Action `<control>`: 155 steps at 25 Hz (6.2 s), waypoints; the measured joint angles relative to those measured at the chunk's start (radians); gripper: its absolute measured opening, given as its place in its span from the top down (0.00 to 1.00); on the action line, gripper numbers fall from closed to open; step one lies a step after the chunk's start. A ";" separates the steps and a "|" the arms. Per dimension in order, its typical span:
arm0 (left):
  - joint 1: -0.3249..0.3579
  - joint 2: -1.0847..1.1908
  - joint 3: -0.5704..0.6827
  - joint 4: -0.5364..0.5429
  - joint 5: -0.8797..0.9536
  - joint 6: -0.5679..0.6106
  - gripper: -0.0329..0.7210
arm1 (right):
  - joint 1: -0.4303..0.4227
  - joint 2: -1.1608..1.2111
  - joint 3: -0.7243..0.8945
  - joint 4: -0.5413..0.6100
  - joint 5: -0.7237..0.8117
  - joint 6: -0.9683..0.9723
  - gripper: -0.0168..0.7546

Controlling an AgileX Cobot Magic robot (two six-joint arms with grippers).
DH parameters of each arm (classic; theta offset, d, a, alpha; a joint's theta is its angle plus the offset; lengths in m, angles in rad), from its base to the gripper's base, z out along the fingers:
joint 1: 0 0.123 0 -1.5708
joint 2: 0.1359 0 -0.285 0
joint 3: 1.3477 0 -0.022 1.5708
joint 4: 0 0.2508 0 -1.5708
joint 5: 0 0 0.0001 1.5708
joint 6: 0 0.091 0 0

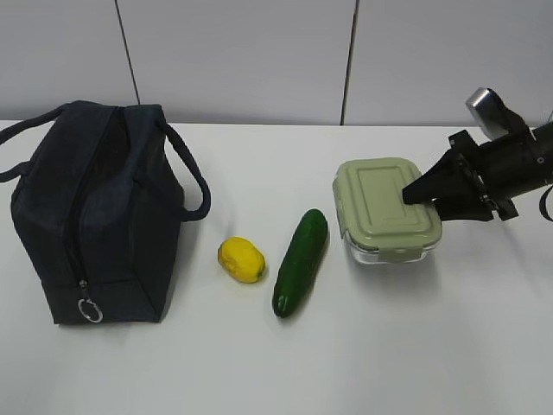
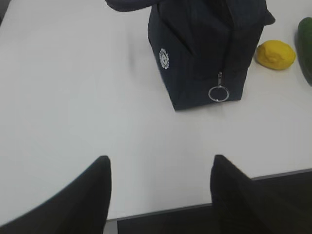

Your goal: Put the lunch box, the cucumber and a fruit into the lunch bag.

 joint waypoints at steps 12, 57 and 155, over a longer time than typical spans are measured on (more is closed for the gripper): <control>0.000 0.222 -0.039 -0.173 -0.111 0.000 0.36 | 0.006 -0.142 0.002 0.049 0.004 0.035 0.52; 0.000 1.519 -0.749 -0.191 -0.165 0.036 0.43 | 0.179 -0.216 -0.003 0.385 0.019 0.054 0.52; 0.000 1.716 -0.857 -1.156 -0.124 0.608 0.96 | 0.529 0.042 -0.088 0.694 -0.390 -0.190 0.52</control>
